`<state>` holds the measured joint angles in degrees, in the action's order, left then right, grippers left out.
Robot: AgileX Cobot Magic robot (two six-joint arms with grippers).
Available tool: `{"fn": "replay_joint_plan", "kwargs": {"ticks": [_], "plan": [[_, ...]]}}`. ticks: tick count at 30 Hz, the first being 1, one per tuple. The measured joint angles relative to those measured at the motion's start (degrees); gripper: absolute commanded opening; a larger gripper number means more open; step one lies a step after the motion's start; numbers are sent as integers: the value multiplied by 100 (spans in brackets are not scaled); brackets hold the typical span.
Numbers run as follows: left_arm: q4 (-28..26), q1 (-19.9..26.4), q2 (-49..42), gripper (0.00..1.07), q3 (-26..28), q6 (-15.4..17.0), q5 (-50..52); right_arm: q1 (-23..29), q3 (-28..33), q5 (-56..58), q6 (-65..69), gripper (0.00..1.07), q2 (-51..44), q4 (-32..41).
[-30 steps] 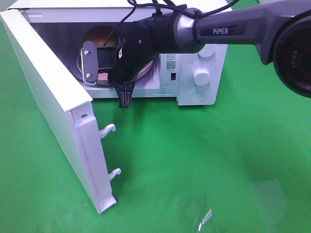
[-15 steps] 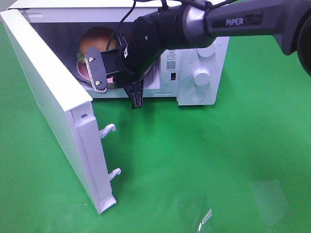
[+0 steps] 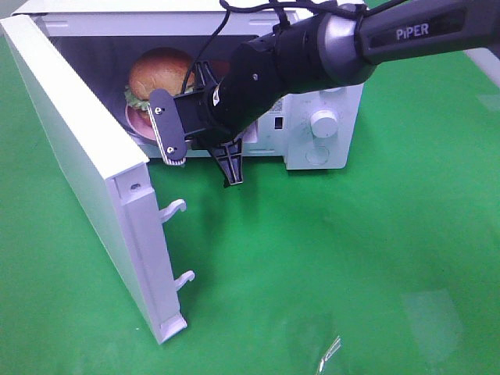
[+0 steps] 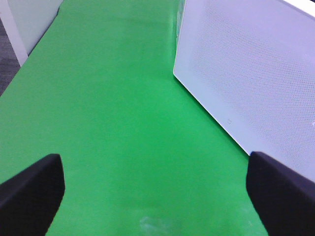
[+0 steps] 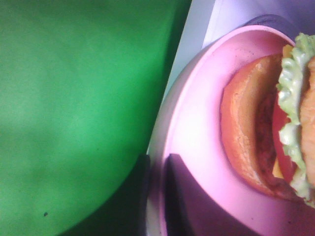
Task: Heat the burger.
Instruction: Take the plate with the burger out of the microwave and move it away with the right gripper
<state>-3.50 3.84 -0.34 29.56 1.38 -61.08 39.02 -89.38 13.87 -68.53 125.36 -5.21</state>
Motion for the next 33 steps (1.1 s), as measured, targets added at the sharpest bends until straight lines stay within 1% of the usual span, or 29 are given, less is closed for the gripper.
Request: {"fn": "replay_joint_plan", "kwargs": {"ticks": [1, 6, 8, 15, 17, 27, 28, 31, 33], "plan": [[0, 0, 0, 92, 0, 0, 0, 0, 120, -69, 0, 0, -80, 0], [0, 0, 0, 92, 0, 0, 0, 0, 327, -149, -11, 0, -212, 0], [0, 0, 0, 92, 0, 0, 0, 34, 567, -195, -149, 0, -372, 0], [0, 0, 0, 92, 0, 0, 0, 57, 831, -206, -309, 0, -544, 97], [0, 0, 0, 92, 0, 0, 0, 57, 1083, -298, -441, 0, -705, 195], [0, 0, 0, 92, 0, 0, 0, 69, 1547, -401, -521, 0, -1020, 201], [0, 0, 0, 92, 0, 0, 0, 69, 1679, -470, -573, 0, -1117, 201], [0, 0, 0, 92, 0, 0, 0, 69, 1793, -498, -596, 0, -1209, 201], [0, 0, 0, 92, 0, 0, 0, 69, 1977, -527, -613, 0, -1329, 195]]}}
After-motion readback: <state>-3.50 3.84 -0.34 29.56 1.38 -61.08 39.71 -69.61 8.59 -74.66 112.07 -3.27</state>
